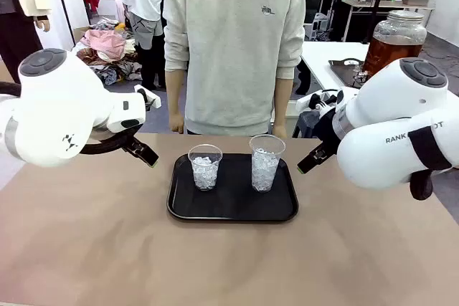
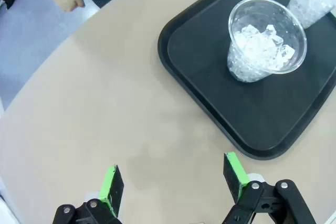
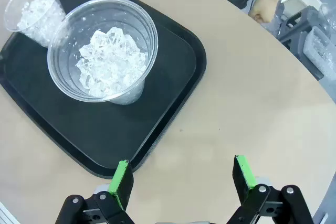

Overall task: Pour the drink into the iced cup.
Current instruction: Pick up the iced cup indicated by the human and present it to them.

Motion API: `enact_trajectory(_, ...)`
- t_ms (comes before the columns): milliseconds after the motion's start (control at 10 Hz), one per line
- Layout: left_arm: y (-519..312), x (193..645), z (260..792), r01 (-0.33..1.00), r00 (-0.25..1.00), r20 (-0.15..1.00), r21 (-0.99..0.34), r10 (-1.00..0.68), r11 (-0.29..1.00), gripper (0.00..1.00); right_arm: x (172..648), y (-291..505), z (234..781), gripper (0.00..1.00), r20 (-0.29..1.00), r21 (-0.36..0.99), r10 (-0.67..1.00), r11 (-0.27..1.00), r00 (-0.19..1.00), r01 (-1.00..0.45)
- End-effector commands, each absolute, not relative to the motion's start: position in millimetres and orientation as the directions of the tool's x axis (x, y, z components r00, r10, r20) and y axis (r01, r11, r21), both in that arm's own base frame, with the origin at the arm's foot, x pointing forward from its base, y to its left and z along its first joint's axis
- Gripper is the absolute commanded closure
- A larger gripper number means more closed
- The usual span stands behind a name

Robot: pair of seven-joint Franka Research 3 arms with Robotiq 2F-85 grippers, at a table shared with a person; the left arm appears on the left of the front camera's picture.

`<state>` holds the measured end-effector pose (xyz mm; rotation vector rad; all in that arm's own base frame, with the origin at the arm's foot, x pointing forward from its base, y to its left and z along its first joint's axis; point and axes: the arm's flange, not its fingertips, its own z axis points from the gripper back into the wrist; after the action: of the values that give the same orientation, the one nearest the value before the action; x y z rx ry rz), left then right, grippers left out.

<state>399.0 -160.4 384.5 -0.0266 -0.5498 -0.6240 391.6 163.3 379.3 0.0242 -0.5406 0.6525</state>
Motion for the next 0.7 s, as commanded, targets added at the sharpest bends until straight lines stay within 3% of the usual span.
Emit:
enact_trajectory(0,-159.8,397.3,384.3,0.561,0.672,0.499,0.139,-0.547,0.816,0.00,392.1,163.0,381.3,0.00,0.495,-0.147,0.568,0.801,0.658,-0.581)
enact_trajectory(600,-159.8,397.3,384.3,0.561,0.672,0.499,0.139,-0.547,0.816,0.00,392.1,163.0,381.3,0.00,0.495,-0.147,0.568,0.801,0.658,-0.581)
